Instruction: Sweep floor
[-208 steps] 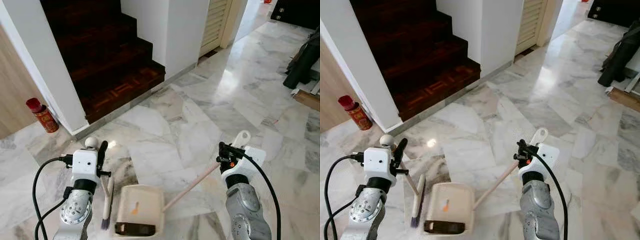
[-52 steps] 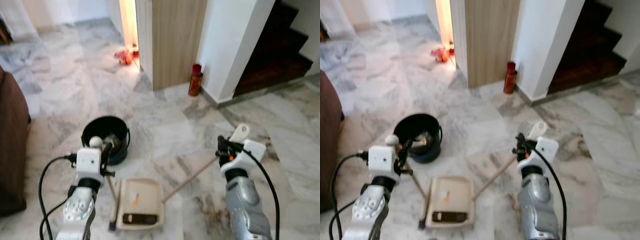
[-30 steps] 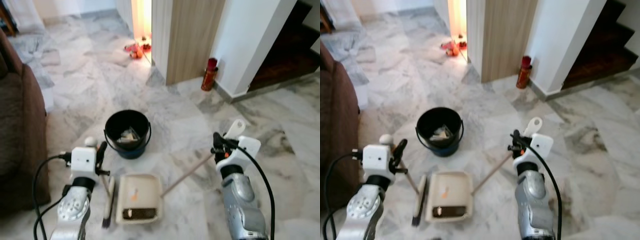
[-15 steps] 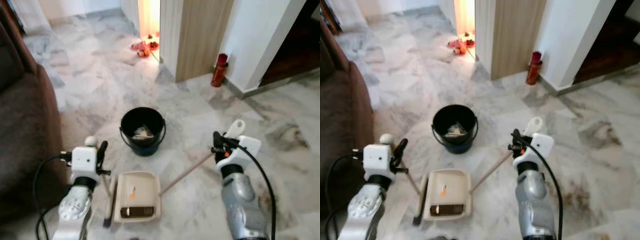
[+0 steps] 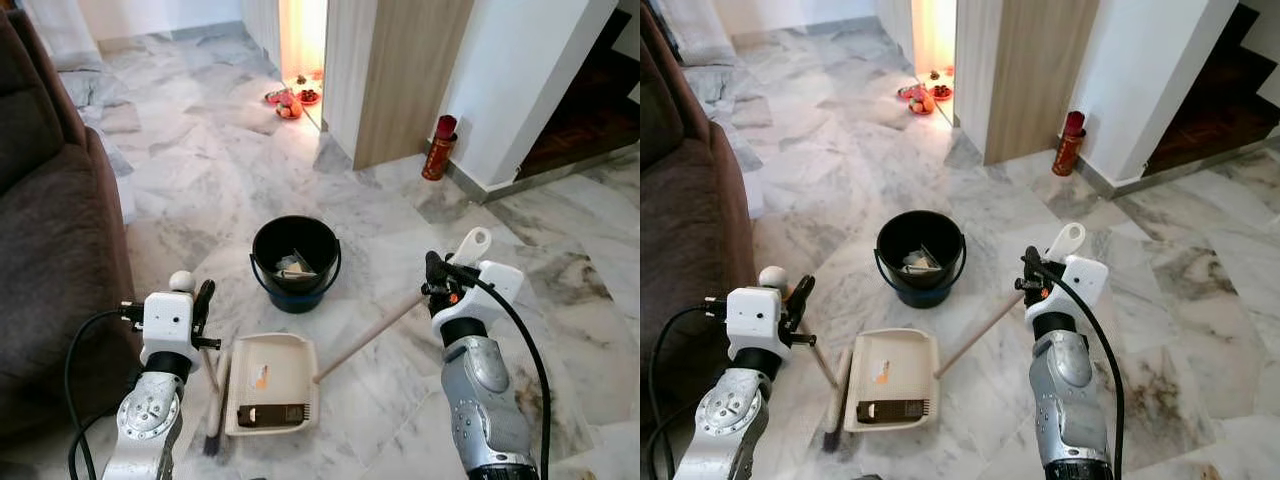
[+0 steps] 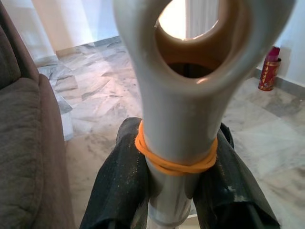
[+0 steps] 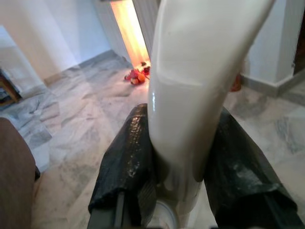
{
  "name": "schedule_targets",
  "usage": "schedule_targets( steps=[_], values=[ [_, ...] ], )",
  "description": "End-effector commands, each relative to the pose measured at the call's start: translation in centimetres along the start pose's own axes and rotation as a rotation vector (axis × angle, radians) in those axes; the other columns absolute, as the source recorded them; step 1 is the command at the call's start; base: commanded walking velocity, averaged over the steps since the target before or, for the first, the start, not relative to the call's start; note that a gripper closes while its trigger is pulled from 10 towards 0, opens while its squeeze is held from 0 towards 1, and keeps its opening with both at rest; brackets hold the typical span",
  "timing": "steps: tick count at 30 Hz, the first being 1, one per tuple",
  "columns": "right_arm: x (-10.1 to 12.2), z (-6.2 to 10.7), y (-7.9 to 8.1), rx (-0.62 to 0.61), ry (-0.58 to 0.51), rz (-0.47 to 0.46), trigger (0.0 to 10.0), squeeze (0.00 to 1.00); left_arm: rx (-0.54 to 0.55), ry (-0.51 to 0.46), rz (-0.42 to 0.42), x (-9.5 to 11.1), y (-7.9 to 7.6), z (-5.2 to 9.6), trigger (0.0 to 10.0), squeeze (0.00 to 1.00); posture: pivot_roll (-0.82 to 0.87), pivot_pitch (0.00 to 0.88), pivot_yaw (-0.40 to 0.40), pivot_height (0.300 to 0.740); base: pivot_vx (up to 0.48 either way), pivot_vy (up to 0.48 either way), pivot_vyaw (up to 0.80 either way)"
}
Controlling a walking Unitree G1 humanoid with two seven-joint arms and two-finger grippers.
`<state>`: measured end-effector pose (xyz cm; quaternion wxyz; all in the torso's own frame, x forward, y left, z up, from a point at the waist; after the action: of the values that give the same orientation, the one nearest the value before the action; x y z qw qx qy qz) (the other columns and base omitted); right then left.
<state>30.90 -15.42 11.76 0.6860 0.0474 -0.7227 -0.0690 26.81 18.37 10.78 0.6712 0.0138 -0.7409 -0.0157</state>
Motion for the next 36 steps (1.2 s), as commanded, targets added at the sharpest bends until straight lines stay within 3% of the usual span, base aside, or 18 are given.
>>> schedule_targets(
  steps=[1,23,36],
  values=[
    [2.3,-0.3,0.1,0.003,-0.098,-0.007,10.0,0.00,-0.006,-0.040,-0.012,0.8,-0.1,-0.3,10.0,0.00,0.08,0.080,-0.009,0.740,0.000,0.000,0.00],
    [8.5,-0.1,1.5,0.037,-0.286,-0.011,10.0,0.00,-0.006,-0.045,-0.014,0.9,-0.1,-0.5,10.0,0.00,0.08,0.087,-0.004,0.740,0.000,0.000,0.00],
    [10.5,0.0,3.0,0.072,-0.336,-0.047,10.0,0.00,0.007,-0.068,-0.022,1.2,0.1,-0.5,10.0,0.00,0.09,0.091,-0.006,0.740,0.000,0.000,0.00]
  ],
)
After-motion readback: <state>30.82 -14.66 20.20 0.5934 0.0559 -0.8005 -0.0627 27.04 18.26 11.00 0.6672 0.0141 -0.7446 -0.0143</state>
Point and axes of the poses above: a point about 5 cm out from each wrist's last joint towards the gripper, its own z axis pointing back from the gripper into the wrist, its own x axis along the axis of the wrist's last joint, y = z × x, the point moved 1 cm from there along -z, pointing out of the wrist towards the gripper, and after that the axes turned 6 degrees about z, right-handed, at the moved point
